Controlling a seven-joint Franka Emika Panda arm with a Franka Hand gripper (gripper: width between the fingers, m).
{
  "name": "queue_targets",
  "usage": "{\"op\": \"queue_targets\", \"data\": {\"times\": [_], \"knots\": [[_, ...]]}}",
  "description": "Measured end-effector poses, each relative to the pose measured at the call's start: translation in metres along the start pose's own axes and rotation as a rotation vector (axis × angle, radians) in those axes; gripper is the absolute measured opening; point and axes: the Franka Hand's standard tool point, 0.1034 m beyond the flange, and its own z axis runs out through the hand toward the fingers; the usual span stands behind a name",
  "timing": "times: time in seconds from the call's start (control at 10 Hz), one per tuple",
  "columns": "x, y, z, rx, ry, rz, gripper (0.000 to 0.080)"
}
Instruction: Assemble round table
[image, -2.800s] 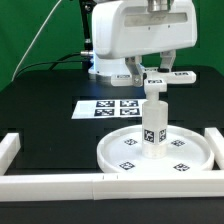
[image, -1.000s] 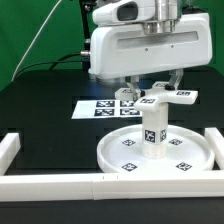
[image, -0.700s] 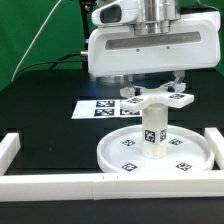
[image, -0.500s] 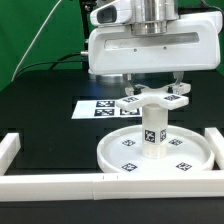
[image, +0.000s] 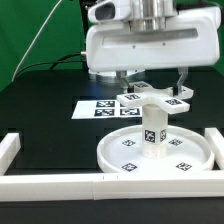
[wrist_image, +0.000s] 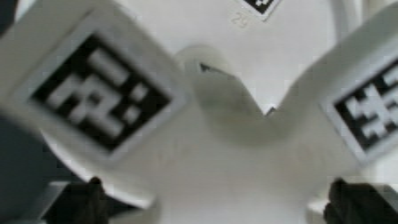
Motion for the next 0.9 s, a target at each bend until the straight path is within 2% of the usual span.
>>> {"op": "queue_targets", "data": {"times": [0.2,0.5,0.9], "knots": [[0.0029,-0.006,-0.0074,0.004,0.003,-0.226,0.0646],[-0.0006,-0.0127,-0.0048,-0.01,-0.012,-0.66,0.0649],[-0.0002,-0.0093,-0.0024,-0.022,-0.006,-0.941,0.0649]]}}
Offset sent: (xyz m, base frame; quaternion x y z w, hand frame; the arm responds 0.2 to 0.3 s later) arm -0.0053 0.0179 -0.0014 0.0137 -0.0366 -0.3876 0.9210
